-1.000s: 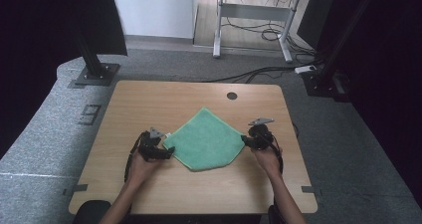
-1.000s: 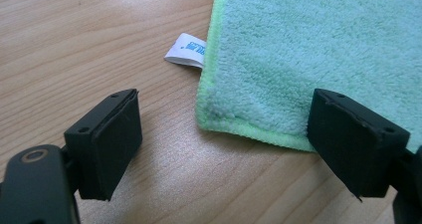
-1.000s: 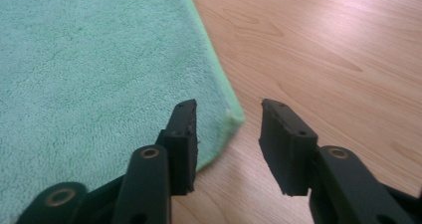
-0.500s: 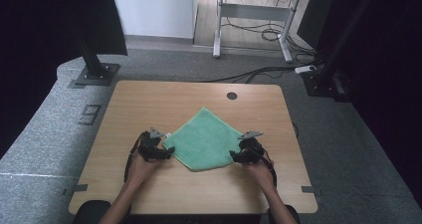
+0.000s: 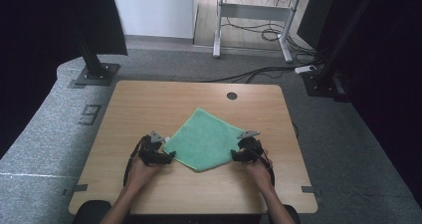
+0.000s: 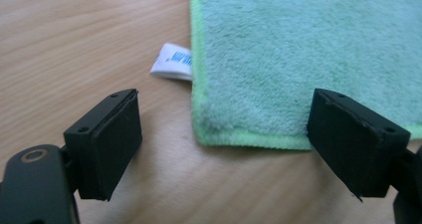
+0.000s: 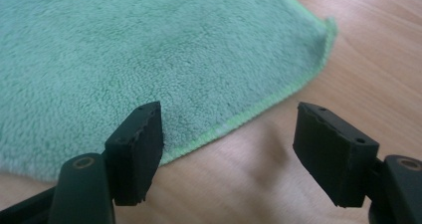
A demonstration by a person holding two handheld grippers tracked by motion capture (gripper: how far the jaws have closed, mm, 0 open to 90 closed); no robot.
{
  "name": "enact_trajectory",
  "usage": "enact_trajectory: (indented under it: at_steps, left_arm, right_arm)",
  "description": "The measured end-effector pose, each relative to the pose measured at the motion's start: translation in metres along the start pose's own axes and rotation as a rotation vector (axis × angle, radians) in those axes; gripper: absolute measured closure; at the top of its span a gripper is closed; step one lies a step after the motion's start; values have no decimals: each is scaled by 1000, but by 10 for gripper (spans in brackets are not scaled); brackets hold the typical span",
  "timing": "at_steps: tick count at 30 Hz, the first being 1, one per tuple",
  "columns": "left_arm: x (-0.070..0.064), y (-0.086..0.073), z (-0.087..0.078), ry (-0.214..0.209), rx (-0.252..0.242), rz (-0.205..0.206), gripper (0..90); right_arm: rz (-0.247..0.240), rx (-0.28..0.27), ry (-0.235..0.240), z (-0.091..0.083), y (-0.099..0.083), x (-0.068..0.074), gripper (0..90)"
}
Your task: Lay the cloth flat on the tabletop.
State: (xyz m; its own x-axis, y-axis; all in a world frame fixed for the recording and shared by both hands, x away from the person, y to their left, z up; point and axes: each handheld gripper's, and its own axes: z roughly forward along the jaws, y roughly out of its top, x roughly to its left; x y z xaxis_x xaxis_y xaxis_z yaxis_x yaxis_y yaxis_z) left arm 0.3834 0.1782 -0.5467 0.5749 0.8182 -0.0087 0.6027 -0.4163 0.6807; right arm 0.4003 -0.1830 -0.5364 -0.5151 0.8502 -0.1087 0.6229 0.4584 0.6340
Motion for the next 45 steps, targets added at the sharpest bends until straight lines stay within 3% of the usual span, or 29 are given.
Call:
enact_trajectory:
  at_steps: [6, 15, 17, 18, 20, 23, 25, 28, 33, 35, 37, 40, 45]
  left_arm:
    - [-16, 1, 1, -28, 6, 32, 143]
    - [-33, 4, 2, -61, 23, 66, 144]
    - [-34, 6, 0, -63, 39, 84, 155]
    - [-34, 9, -3, -45, 30, 114, 155]
    - [-32, 11, -5, -38, 14, 111, 155]
    - [-20, 16, -9, -35, -14, 71, 155]
    - [-7, 17, -5, -6, -8, 43, 155]
    - [1, 13, 3, 2, 13, 25, 155]
    - [-2, 11, 5, -3, 25, 24, 155]
    - [-6, 10, 4, 3, 29, 42, 155]
    - [-13, 7, 2, -34, 38, 35, 155]
    - [-20, 6, 1, -47, 42, 53, 151]
    - [-20, 6, 2, -55, 40, 56, 142]
  right_arm:
    - [10, 11, -35, 11, 12, -14, 276]
    - [61, -5, -35, 24, 22, -28, 279]
    - [68, -4, -27, 25, 24, -29, 291]
    - [56, -9, -27, 24, 25, -29, 289]
    - [56, -24, -17, 21, 25, -28, 285]
    - [64, -54, 14, 10, 24, -22, 265]
    - [50, -74, 44, -3, 20, -12, 254]
    - [31, -70, 61, -10, 12, 1, 250]
    - [-4, -18, 38, 0, 5, 9, 251]
    - [11, -14, 41, 6, 6, 5, 250]
    - [18, -15, 23, 9, 10, 1, 253]
    - [24, -9, 3, 15, 16, -6, 254]
    - [20, -15, 6, 13, 22, -7, 280]
